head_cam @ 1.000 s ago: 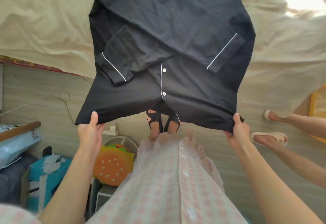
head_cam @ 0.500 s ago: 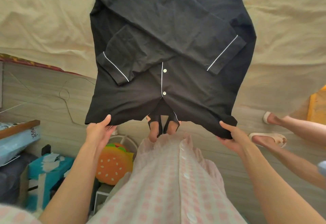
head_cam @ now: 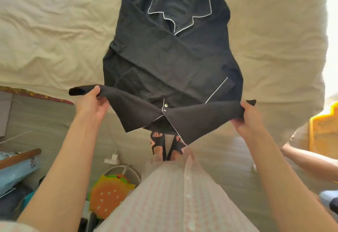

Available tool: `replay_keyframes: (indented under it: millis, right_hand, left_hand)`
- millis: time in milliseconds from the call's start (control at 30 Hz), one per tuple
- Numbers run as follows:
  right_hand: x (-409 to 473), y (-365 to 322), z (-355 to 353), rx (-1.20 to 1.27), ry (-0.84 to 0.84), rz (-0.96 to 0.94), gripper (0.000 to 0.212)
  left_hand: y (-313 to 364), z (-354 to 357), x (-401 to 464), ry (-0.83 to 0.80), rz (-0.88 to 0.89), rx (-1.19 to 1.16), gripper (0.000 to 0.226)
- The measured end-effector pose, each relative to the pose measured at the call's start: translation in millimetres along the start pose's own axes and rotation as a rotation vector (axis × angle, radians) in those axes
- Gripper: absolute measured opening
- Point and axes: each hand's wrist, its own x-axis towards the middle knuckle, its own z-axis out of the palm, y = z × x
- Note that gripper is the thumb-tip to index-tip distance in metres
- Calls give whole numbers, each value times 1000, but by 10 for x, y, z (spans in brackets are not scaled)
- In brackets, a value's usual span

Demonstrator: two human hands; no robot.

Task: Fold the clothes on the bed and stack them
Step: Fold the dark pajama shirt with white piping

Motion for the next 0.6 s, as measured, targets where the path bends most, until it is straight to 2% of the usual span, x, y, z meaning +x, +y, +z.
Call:
replay_keyframes:
  millis: [133,267,333,400,467,567,600]
  right_hand:
    - [29,-664,566,198,-78,-23,15]
    - [176,-1299,1212,376,-129,-63,20]
    - [360,-1530,1528,424,-153,-98,19]
    - [600,-1667,1800,457,-188,-137,20]
    - [808,-1604,1994,258,-139,-182,31]
    - [855,-1062,2049,-238,53,-345,23]
    - [805,-802,2003,-375,84,-397,29]
  left_hand:
    - [485,677,106,-69,27,-129,8]
    - [1029,1382,299,-180,102,-170,35]
    - [1223,1736,465,-238,124,-199,33]
    - [1295,2042,638,-345,147,-112,24]
    - [1194,2223,797,-364,208,117,31]
    - [753,2127,924,-266,302,461,37]
    - [575,2014,942,-239,325,571,37]
